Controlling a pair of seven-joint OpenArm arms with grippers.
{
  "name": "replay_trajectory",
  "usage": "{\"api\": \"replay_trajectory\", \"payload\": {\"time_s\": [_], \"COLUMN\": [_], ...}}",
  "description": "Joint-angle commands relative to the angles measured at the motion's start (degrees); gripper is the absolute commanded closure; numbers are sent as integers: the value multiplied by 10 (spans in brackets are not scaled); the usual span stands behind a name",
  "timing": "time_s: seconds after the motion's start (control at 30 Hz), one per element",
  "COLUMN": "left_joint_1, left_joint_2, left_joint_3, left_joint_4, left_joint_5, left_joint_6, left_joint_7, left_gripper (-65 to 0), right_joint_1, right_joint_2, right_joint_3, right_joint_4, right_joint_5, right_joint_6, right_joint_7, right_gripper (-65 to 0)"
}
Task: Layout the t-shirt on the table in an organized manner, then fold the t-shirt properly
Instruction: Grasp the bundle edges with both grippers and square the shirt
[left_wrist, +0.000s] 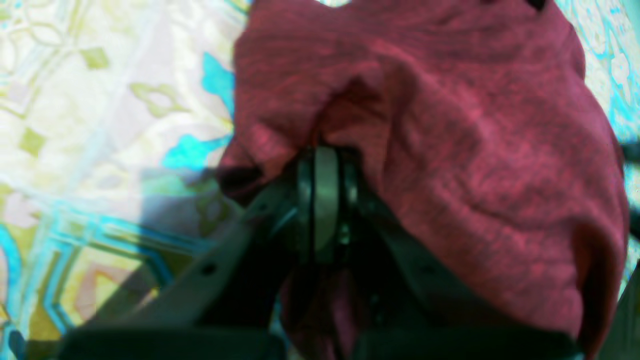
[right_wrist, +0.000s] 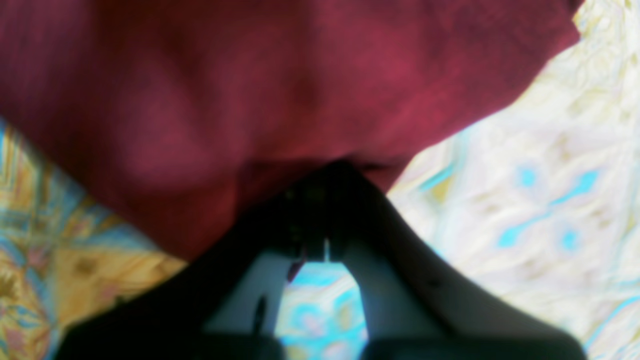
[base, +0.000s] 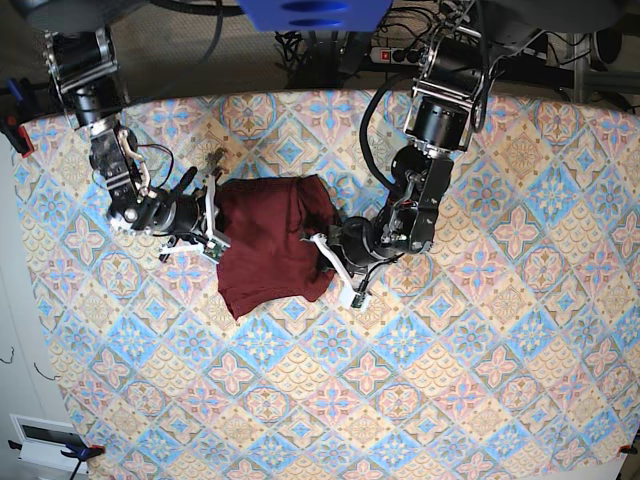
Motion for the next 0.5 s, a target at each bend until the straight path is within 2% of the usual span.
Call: {"api": "replay_trajectory", "payload": {"time_s": [0.0,0.07,0.13,0.33,0.47], "left_joint_1": [-21,-21,-19,68,110], "left_joint_2": [4,3,2,2,2], "left_joint_3": [-1,-1,-4,-57,-57], "left_joint_4": [9,12,33,192,252], "left_joint_5": [-5,-9,-12,-15,-80], "left_joint_6": [6,24,26,27,27], "left_joint_7": [-17,-16,-13,2,17], "left_gripper": [0,0,0,0,0], "right_joint_1": [-7,-33,-55,-85,-85], "right_joint_2": [16,16,16,16,16], "right_joint_3": [24,58,94,178,205], "right_joint_4": [23,54,83,142,149], "right_joint_5": [7,7,7,7,7], "right_joint_6": [6,6,6,6,6], "right_joint_7": [-2,-14,-17,-17,-17], "right_gripper": [-6,-6,-6,-6,-6]}}
